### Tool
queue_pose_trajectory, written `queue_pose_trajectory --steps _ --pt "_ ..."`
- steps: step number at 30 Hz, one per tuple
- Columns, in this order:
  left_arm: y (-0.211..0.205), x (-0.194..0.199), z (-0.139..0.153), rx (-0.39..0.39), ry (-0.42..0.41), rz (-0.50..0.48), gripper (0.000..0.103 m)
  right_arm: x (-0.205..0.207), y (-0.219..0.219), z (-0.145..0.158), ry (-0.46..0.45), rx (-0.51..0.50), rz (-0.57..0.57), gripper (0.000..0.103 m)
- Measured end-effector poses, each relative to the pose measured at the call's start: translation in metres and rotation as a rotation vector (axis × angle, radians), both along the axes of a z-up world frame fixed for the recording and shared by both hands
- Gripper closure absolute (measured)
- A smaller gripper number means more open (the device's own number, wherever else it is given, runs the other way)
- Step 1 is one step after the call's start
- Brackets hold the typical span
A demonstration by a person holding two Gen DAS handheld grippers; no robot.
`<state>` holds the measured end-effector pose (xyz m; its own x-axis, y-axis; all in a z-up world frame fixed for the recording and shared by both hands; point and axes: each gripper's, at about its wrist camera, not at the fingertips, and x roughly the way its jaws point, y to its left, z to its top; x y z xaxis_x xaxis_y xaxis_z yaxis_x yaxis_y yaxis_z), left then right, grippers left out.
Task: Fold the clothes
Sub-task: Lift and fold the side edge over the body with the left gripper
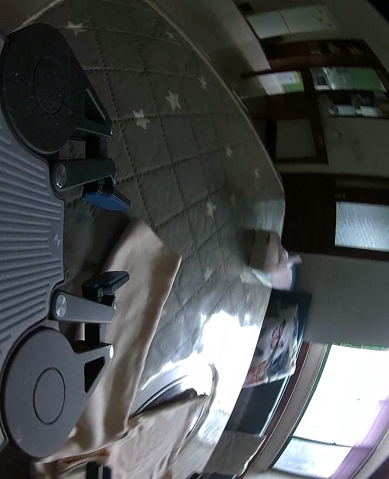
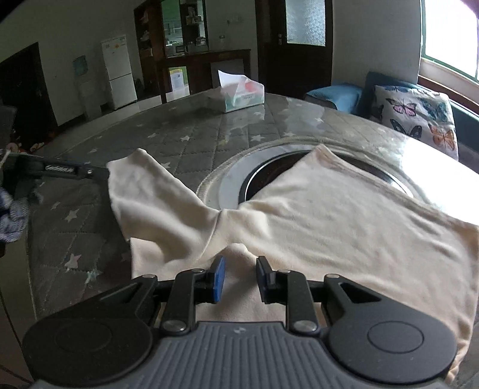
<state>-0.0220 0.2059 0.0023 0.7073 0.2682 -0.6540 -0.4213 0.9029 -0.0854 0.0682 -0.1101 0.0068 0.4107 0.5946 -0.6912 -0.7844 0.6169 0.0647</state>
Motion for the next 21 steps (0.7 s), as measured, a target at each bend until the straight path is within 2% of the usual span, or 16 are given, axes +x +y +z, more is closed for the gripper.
queue_pose_trajectory --steps 2,5,7,9,14,21 --pt "0.004 0.003 -0.002 -0.012 0.005 0.012 0.056 -0.003 -0.003 0.004 -0.011 0.0 0.005 0.08" --pt "0.007 0.008 -0.003 -0.02 0.005 0.024 0.067 -0.008 -0.007 0.01 -0.027 -0.003 0.005 0.08" --pt "0.007 0.01 -0.002 -0.023 -0.005 0.024 0.088 -0.011 -0.011 0.013 -0.037 -0.004 0.006 0.08" --pt "0.005 0.011 0.004 -0.039 -0.025 0.018 0.095 -0.015 -0.016 0.017 -0.048 -0.005 0.004 0.08" --pt "-0.012 0.011 0.029 -0.044 -0.099 -0.033 0.098 -0.024 -0.033 0.026 -0.06 0.012 -0.006 0.08" --pt "-0.083 0.02 0.085 -0.041 -0.235 -0.249 0.098 -0.026 -0.065 0.027 -0.053 0.028 -0.082 0.08"
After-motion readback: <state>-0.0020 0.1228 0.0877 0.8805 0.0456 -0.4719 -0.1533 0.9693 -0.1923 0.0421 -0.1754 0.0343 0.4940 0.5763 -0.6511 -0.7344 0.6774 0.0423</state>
